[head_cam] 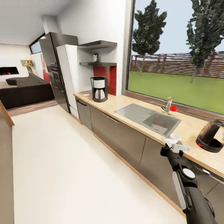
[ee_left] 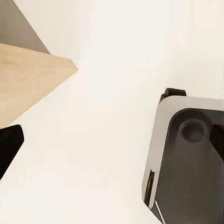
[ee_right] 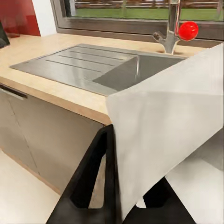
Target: Set up a coffee station on the kitchen countertop: keep the coffee maker on the countertop, move the bottle of coffee from the kitchen shelf to the counter next to the coffee maker, place a paper coffee filter on top of the coffee maker, put the saucer next to the coffee maker with the coffee cup on the saucer, and place the electric kettle next to the coffee maker.
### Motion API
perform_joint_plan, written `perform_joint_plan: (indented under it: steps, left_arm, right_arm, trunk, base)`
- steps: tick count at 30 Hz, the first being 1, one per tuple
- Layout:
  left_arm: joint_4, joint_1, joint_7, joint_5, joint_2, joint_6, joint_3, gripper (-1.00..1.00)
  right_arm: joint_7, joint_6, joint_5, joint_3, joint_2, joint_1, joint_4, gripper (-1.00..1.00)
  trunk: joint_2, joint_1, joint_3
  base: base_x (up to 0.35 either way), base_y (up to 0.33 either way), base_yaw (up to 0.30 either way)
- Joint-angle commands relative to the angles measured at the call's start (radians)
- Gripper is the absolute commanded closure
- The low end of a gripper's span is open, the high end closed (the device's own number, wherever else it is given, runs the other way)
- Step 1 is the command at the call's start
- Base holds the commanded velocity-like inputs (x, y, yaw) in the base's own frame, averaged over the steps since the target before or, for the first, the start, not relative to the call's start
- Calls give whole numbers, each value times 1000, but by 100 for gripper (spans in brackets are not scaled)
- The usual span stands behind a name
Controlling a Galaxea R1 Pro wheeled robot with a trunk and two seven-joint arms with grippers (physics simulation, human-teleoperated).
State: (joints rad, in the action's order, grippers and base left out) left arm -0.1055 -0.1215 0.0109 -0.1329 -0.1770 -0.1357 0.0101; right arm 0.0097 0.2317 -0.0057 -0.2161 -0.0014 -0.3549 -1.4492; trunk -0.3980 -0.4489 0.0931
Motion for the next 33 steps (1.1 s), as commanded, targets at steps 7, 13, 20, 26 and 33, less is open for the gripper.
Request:
perform_joint_plan:
  steps: [7, 13, 20, 26, 33]
  left_arm:
    - [1, -1, 0, -7, 6, -4, -1, -100]
    - [1, -1, 0, -7, 7, -4, -1, -100]
    - [1, 0, 0, -8, 7, -5, 1, -100]
    - [1, 0, 0, -7, 7, -6, 1, -100]
    - [1, 0, 0, -7, 8, -7, 1, -100]
  right_arm:
    - [-7, 6, 0, 0, 1, 0, -1, 100]
    - [-7, 6, 0, 1, 1, 1, 0, 100]
    - [-7, 6, 0, 1, 1, 0, 0, 100]
    - [-7, 6, 0, 1, 1, 0, 0, 100]
    - [-7, 6, 0, 1, 1, 1, 0, 100]
  trunk:
    - [-2, -1, 1]
    - [-2, -1, -1]
    - [-2, -1, -5]
    - [-2, -1, -8]
    - [-2, -1, -11]
  base:
    - [289, 168, 279]
    - [316, 92, 279]
    - [325, 81, 279]
    - [330, 35, 279]
    - [337, 1, 250]
